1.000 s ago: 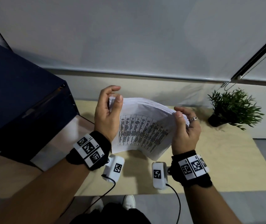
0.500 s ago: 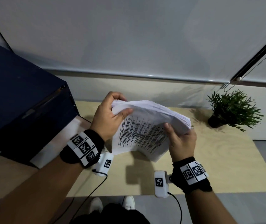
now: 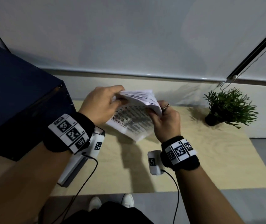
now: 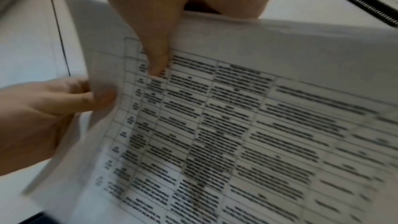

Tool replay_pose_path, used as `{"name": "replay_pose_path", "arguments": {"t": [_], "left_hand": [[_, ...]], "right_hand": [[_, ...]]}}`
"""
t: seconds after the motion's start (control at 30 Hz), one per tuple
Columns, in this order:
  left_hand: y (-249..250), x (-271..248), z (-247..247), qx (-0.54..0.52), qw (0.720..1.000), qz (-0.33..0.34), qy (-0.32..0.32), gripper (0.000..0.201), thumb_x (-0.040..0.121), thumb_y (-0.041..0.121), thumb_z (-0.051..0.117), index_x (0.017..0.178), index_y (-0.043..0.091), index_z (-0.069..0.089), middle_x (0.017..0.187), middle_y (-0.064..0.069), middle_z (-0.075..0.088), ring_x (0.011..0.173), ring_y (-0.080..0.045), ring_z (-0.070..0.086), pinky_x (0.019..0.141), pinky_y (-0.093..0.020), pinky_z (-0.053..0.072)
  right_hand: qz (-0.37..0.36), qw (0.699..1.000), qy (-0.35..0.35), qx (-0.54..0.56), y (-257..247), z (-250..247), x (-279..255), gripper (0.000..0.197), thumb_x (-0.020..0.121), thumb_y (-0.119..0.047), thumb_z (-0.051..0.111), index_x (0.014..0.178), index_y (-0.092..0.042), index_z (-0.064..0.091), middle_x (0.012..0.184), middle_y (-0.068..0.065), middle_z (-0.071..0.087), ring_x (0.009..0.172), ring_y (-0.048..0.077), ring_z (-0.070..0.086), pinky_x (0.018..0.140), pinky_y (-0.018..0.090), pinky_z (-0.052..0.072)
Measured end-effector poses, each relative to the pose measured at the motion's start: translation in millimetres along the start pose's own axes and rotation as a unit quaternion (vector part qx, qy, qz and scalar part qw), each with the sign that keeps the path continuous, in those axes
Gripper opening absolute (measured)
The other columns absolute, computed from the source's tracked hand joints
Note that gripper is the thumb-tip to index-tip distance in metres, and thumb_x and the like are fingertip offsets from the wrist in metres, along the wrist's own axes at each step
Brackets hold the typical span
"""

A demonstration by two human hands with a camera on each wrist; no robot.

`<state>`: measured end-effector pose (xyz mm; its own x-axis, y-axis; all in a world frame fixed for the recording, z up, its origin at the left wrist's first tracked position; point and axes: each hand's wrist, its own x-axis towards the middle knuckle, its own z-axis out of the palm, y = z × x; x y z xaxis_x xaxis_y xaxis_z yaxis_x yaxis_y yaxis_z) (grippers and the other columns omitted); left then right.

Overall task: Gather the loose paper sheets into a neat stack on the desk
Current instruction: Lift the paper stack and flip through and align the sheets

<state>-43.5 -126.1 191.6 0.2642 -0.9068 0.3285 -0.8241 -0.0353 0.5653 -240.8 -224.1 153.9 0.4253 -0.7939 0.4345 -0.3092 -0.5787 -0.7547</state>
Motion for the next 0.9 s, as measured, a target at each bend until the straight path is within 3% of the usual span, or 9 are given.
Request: {"name": "replay_pose_path", "arguments": {"t": [0.07,0.13,0.23,0.33,0.47,0.6,0.7,0.8,0.9], "left_hand": [[-13,-4,3,-0.054,0.997,-0.036,0.035,0.016,0.087,0.035,0.064,0.097,0.023,0.066,0.081,0.003,0.071,0.074,-0.023,0.065,0.069,-0.041,0.053],[-29,-8,1,-0.097,0.99,-0.078,0.064,0.015,0.086,0.028,0.065,0.097,0.018,0.066,0.088,-0.001,0.072,0.082,-0.024,0.067,0.076,-0.041,0.054],[-48,-16,-3,-0.196,0.969,-0.121,0.085,0.015,0.088,0.018,0.069,0.102,0.023,0.069,0.095,0.012,0.073,0.092,-0.009,0.067,0.084,-0.026,0.05],[-64,-25,8,-0.283,0.939,-0.175,0.082,0.016,0.09,0.016,0.067,0.097,0.03,0.068,0.09,0.024,0.073,0.088,0.004,0.068,0.087,-0.021,0.052],[-77,-38,43,-0.346,0.896,-0.249,0.127,0.012,0.086,0.014,0.071,0.097,0.019,0.07,0.094,0.007,0.076,0.088,-0.019,0.07,0.088,-0.049,0.056],[-69,-55,69,-0.294,0.905,-0.249,0.178,0.019,0.085,0.009,0.073,0.102,0.014,0.067,0.084,0.024,0.072,0.077,0.008,0.066,0.075,-0.018,0.054],[-66,-80,87,-0.254,0.918,-0.277,0.127,0.028,0.082,0.009,0.076,0.108,0.007,0.067,0.1,0.007,0.072,0.091,-0.001,0.067,0.082,-0.014,0.05],[-71,-95,100,-0.251,0.918,-0.302,0.048,0.03,0.08,0.009,0.078,0.108,0.01,0.067,0.105,0.0,0.072,0.1,-0.013,0.068,0.091,-0.025,0.052],[-70,-92,99,-0.24,0.936,-0.254,0.044,0.024,0.083,0.005,0.073,0.106,0.01,0.069,0.102,0.005,0.071,0.097,-0.003,0.067,0.086,-0.013,0.048]], "right_hand": [[0.03,0.999,0.035,-0.022,9,0,-2,0.025,0.076,-0.026,0.077,0.097,-0.027,0.064,0.085,-0.01,0.067,0.084,0.016,0.066,0.078,0.04,0.054],[0.051,0.982,0.119,-0.135,34,-3,-10,0.052,0.066,-0.038,0.08,0.111,-0.03,0.055,0.113,-0.001,0.062,0.113,0.028,0.056,0.099,0.05,0.042],[0.206,0.958,0.18,-0.09,63,-13,-22,0.105,0.056,-0.043,0.088,0.141,-0.018,0.033,0.145,0.008,0.039,0.137,0.023,0.036,0.116,0.033,0.025],[0.314,0.921,0.139,0.181,74,-16,-21,0.075,0.065,-0.017,0.089,0.123,-0.014,0.041,0.108,-0.005,0.055,0.101,0.011,0.057,0.09,0.02,0.049],[0.295,0.932,0.102,0.182,82,-23,-19,0.018,0.072,-0.007,0.082,0.084,-0.008,0.069,0.082,0.009,0.072,0.068,0.015,0.065,0.066,0.031,0.054],[0.254,0.948,0.132,0.136,82,-30,-33,0.021,0.073,-0.003,0.081,0.091,0.003,0.071,0.081,0.008,0.069,0.055,-0.009,0.056,0.056,0.016,0.049],[0.267,0.956,0.101,0.074,90,-30,-60,0.022,0.075,-0.002,0.08,0.094,0.005,0.071,0.085,0.008,0.069,0.053,-0.022,0.051,0.053,0.002,0.042],[0.297,0.952,0.068,0.018,97,-29,-81,0.026,0.072,-0.003,0.082,0.095,0.004,0.071,0.087,0.007,0.066,0.063,-0.017,0.056,0.055,-0.004,0.037],[0.296,0.952,0.081,0.017,96,-33,-83,0.027,0.073,-0.001,0.081,0.097,0.004,0.071,0.091,0.004,0.065,0.071,-0.006,0.058,0.058,-0.006,0.036]]}}
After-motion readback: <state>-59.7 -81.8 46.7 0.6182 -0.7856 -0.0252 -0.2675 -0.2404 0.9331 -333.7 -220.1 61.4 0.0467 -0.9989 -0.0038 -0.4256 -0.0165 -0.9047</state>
